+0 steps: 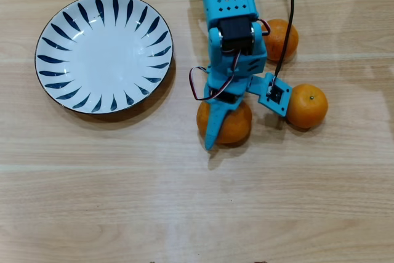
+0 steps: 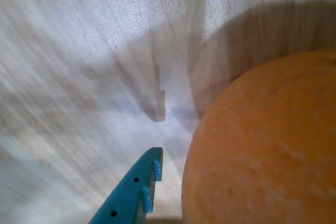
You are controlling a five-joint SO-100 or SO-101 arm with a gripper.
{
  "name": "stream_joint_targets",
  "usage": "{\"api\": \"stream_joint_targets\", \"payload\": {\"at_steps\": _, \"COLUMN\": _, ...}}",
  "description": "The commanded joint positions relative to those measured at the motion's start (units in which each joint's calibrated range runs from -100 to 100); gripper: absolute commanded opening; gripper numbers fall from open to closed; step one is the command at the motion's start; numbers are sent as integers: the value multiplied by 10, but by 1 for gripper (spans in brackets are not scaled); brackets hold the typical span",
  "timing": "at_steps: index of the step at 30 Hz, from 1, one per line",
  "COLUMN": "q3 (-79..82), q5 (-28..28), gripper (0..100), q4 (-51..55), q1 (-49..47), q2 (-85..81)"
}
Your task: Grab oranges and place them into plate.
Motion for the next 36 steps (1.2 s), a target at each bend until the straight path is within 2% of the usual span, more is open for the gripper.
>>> {"api": "stream_joint_targets", "payload": {"at_steps": 1, "q3": -11, "q5": -3, "gripper": 55, "q4": -6, "q1": 6, "q2": -1}}
{"api": "stream_joint_targets", "payload": {"at_steps": 4, "q3": -12, "q5": -3, "gripper": 50, "q4": -6, "q1": 6, "q2": -3}}
{"api": "stream_joint_targets", "payload": {"at_steps": 7, "q3": -13, "q5": -3, "gripper": 37, "q4": -8, "q1": 6, "q2": -6}}
{"api": "stream_joint_targets", "payload": {"at_steps": 8, "q3": -16, "q5": -3, "gripper": 30, "q4": -19, "q1": 5, "q2": -6}}
{"api": "stream_joint_targets", "payload": {"at_steps": 9, "q3": -16, "q5": -3, "gripper": 28, "q4": -25, "q1": 4, "q2": -7}}
{"api": "stream_joint_targets", "payload": {"at_steps": 18, "q3": -39, "q5": -11, "gripper": 30, "q4": -18, "q1": 1, "q2": -14}}
{"api": "stream_joint_targets", "payload": {"at_steps": 26, "q3": -55, "q5": -13, "gripper": 30, "q4": 108, "q1": 44, "q2": -170}}
{"api": "stream_joint_targets", "payload": {"at_steps": 36, "q3": 157, "q5": -8, "gripper": 30, "q4": 130, "q1": 166, "q2": -407}}
